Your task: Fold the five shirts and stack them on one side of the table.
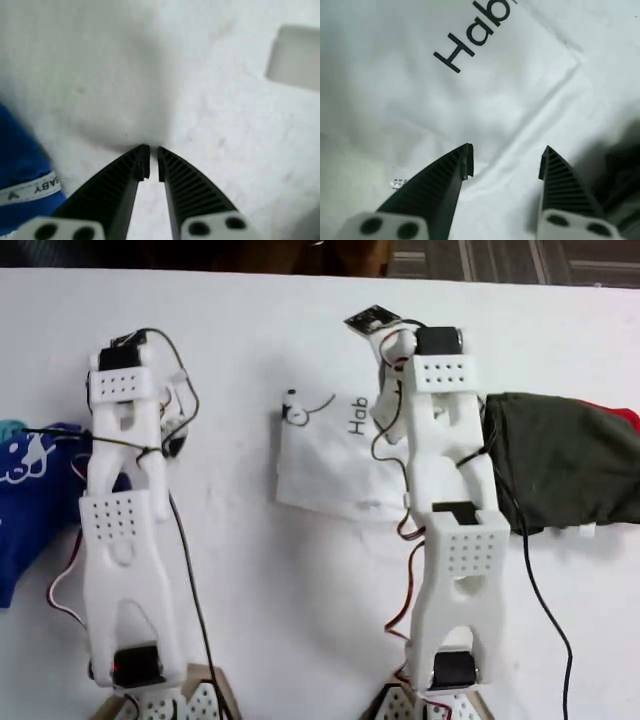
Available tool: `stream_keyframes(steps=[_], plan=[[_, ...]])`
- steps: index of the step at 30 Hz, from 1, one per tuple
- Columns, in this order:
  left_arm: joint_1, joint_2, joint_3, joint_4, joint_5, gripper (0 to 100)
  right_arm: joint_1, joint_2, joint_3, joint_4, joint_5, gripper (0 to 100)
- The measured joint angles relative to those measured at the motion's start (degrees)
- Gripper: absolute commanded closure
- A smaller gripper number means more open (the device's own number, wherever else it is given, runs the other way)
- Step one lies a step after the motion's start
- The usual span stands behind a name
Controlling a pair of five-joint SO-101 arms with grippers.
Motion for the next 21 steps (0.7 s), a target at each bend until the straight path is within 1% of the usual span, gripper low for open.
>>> stream_keyframes(steps=[3,7,9,13,15,17,21], plan=[[0.0,0.0,0.0,0.0,0.0,96,0.0,0.0,0.53,0.0,0.0,77.6],[0.0,0.0,0.0,0.0,0.0,96,0.7,-0.09,5.19,0.0,0.0,77.2],[0.0,0.0,0.0,0.0,0.0,96,0.88,-0.09,7.12,-0.44,-1.14,73.6],[0.0,0.0,0.0,0.0,0.0,96,0.97,1.14,7.56,-0.79,-2.64,60.2],[0.0,0.0,0.0,0.0,0.0,96,0.88,3.43,7.65,-1.49,-2.81,55.7],[0.0,0.0,0.0,0.0,0.0,96,0.88,5.63,7.65,-2.64,-2.81,54.2],[0.0,0.0,0.0,0.0,0.0,96,-0.53,9.23,7.47,-3.6,-3.6,54.4]])
